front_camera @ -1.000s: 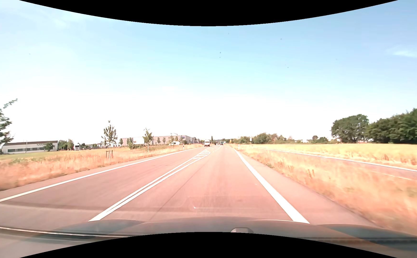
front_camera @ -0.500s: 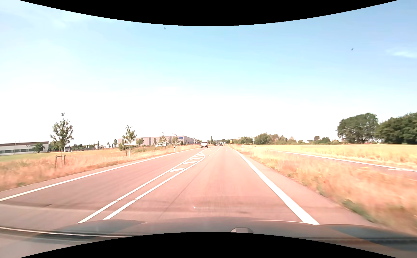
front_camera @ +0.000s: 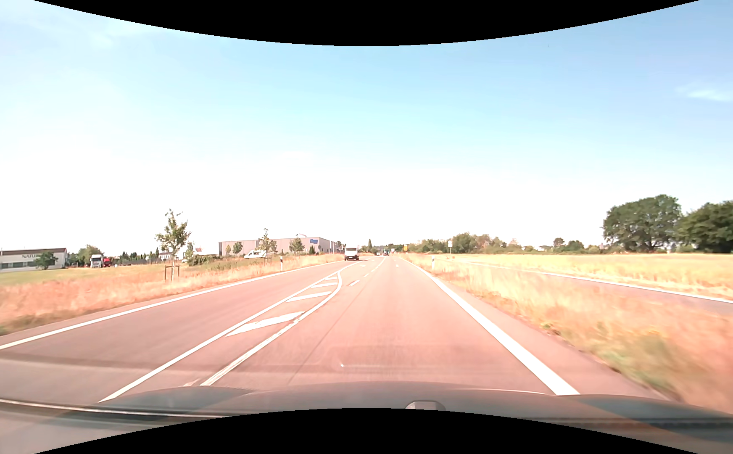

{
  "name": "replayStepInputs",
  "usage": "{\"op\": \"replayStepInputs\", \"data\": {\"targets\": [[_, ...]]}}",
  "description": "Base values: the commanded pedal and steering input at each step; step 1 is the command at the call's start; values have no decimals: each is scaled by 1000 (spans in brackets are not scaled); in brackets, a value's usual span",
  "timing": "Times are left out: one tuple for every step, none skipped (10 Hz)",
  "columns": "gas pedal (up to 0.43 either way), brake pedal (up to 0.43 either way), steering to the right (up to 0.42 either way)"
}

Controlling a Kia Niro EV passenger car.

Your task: Follow the waypoints while adhering to traffic rules and regulations

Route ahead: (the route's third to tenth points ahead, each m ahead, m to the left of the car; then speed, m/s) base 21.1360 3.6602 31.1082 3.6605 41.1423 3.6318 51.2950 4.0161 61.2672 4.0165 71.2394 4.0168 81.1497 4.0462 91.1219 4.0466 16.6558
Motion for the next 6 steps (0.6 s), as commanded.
{"op": "replayStepInputs", "data": {"targets": [[8,0,1],[8,0,1],[8,0,1],[8,0,1],[8,0,0],[8,0,0]]}}
